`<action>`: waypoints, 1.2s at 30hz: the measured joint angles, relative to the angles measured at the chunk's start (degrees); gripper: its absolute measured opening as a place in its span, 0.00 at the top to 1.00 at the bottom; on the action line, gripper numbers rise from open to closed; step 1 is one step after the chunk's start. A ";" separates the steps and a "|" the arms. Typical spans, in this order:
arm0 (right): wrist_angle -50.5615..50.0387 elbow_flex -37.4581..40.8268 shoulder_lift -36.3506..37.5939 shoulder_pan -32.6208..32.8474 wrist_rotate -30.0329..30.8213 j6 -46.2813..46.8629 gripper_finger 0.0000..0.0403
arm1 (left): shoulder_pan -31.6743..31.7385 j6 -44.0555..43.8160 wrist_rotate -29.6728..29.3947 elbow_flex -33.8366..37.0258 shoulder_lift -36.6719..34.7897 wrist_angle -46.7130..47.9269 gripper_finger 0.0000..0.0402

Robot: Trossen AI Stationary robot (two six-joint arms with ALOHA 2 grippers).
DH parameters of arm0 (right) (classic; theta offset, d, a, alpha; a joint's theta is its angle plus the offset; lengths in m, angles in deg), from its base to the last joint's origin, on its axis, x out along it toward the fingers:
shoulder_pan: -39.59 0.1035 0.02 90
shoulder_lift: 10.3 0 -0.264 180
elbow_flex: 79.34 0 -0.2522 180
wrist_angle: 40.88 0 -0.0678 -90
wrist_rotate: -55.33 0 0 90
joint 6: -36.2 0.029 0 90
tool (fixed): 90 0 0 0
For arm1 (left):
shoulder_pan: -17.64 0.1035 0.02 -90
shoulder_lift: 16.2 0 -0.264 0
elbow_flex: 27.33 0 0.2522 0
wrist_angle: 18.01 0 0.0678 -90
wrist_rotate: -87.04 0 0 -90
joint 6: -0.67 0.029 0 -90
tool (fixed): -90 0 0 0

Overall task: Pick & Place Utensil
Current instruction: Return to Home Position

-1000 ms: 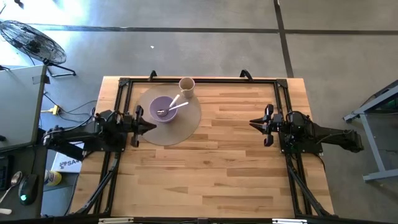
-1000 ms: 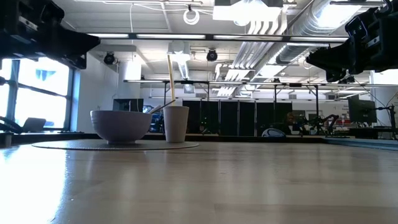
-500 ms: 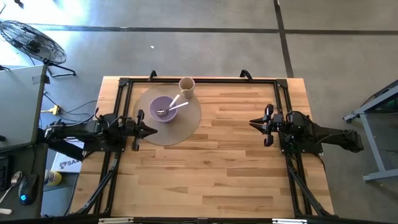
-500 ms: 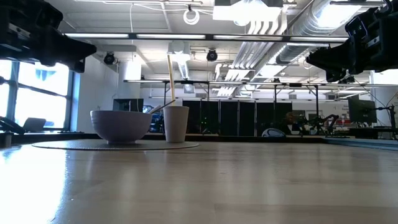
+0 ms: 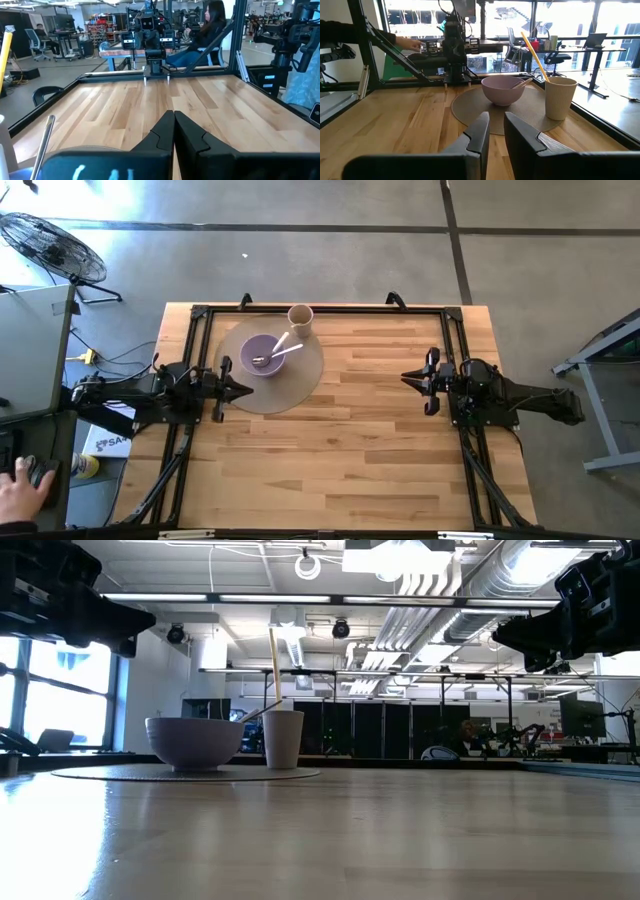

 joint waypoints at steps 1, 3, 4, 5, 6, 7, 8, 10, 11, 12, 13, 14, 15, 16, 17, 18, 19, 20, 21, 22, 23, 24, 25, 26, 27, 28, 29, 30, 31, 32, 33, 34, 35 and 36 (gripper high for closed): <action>0.00 0.00 0.00 0.00 0.00 0.01 0.87 | 0.00 0.01 -0.02 0.00 0.00 0.00 1.00; 0.00 0.00 0.00 0.00 0.00 0.01 0.87 | 0.00 0.00 -0.02 0.02 0.00 0.00 1.00; 0.00 0.00 0.00 -0.01 0.00 0.01 0.87 | 0.00 0.00 -0.02 0.02 0.00 0.00 1.00; 0.00 0.00 0.00 -0.01 0.00 0.00 0.87 | 0.00 0.00 -0.02 0.02 0.00 0.00 1.00; 0.00 0.00 0.00 0.00 -0.01 0.01 0.87 | 0.00 0.00 -0.02 0.02 0.00 0.00 1.00; 0.00 0.00 0.00 0.00 0.00 -0.01 0.87 | -0.07 0.00 -0.07 0.02 0.00 0.00 1.00; 0.00 0.00 0.00 0.00 0.00 0.00 0.87 | -0.39 0.00 -0.23 0.02 0.00 0.00 1.00; 0.00 0.00 0.00 0.00 0.00 -0.01 0.87 | -1.55 0.00 -1.11 0.02 0.00 0.00 1.00; 0.00 0.00 0.00 0.00 0.00 0.01 0.87 | -2.20 0.00 -1.61 0.02 0.00 0.02 1.00; 0.00 0.00 0.00 -0.02 0.00 -0.01 0.87 | -2.80 0.02 -1.92 0.02 0.00 0.04 1.00; 0.00 0.00 0.00 0.00 0.00 0.00 0.87 | -3.29 0.10 -2.11 0.02 0.00 0.04 1.00; 0.00 0.00 0.00 -0.01 0.00 -0.01 0.87 | -3.62 0.37 -2.14 0.02 0.00 0.04 1.00; 0.00 0.00 0.00 -0.01 0.00 0.00 0.87 | -3.87 0.56 -2.15 0.02 0.00 0.04 1.00; 0.00 0.00 0.00 -0.01 0.00 -0.01 0.87 | -3.86 0.79 -2.12 0.02 0.00 0.04 1.00; 0.00 0.00 0.00 0.00 0.00 0.00 0.87 | -3.85 1.08 -2.12 0.02 0.00 0.04 1.00; 0.00 0.00 0.00 0.00 0.00 0.01 0.87 | -3.85 1.22 -2.12 0.02 0.00 0.04 1.00; 0.00 0.00 0.00 0.00 0.00 0.00 0.87 | -3.85 1.36 -2.12 0.02 0.00 0.06 1.00; 0.00 0.00 0.00 -0.01 0.00 -0.01 0.87 | -3.83 1.38 -2.12 0.02 0.00 0.07 1.00; 0.00 0.00 0.00 0.00 0.00 -0.01 0.87 | -3.77 1.40 -2.12 0.02 0.00 0.07 1.00; 0.00 0.01 0.00 -0.02 0.00 0.01 0.87 | -3.72 1.40 -2.11 0.02 0.00 0.07 1.00; 0.00 0.00 0.00 -0.02 -0.01 -0.01 0.87 | -3.74 1.40 -2.10 0.02 0.00 0.07 1.00; 0.00 0.00 0.00 -0.02 0.00 0.01 0.87 | -3.74 1.40 -2.10 0.02 0.00 0.07 1.00; 0.00 0.00 0.00 0.00 0.00 -0.01 0.87 | -3.74 1.42 -2.10 0.02 0.00 0.07 1.00; 0.00 0.00 0.00 0.00 0.00 -0.01 0.87 | -3.74 1.42 -2.10 0.02 0.00 0.07 1.00; 0.00 0.00 0.00 -0.01 0.00 -0.01 0.87 | -3.74 1.44 -2.10 0.02 0.00 0.07 1.00; 0.00 0.00 0.00 0.00 0.00 -0.01 0.87 | -3.72 1.44 -2.08 0.02 0.00 0.07 1.00; 0.00 0.00 0.00 -0.02 0.00 0.01 0.87 | -3.72 1.46 -2.08 0.02 0.00 0.07 1.00; 0.00 0.00 0.00 -0.01 -0.01 0.00 0.87 | -3.72 1.50 -2.08 0.02 0.00 0.07 1.00; 0.00 0.00 0.00 0.00 0.00 -0.01 0.87 | -3.72 1.52 -2.08 0.02 0.00 0.08 1.00; 0.00 0.00 0.00 -0.01 0.00 0.00 0.87 | -3.72 1.53 -2.07 0.02 0.00 0.07 1.00; 0.00 0.00 0.00 -0.02 0.00 0.01 0.87 | -3.72 1.53 -2.05 0.02 0.00 0.07 1.00; 0.02 0.00 0.00 -0.02 0.00 0.01 0.87 | -3.72 1.53 -2.03 0.02 0.00 0.08 1.00; 0.02 0.00 0.00 -0.02 0.00 -0.01 0.87 | -3.72 1.53 -2.03 0.02 0.00 0.09 1.00; 0.01 0.00 0.00 0.00 0.00 0.00 0.87 | -3.72 1.53 -2.03 0.02 0.00 0.09 1.00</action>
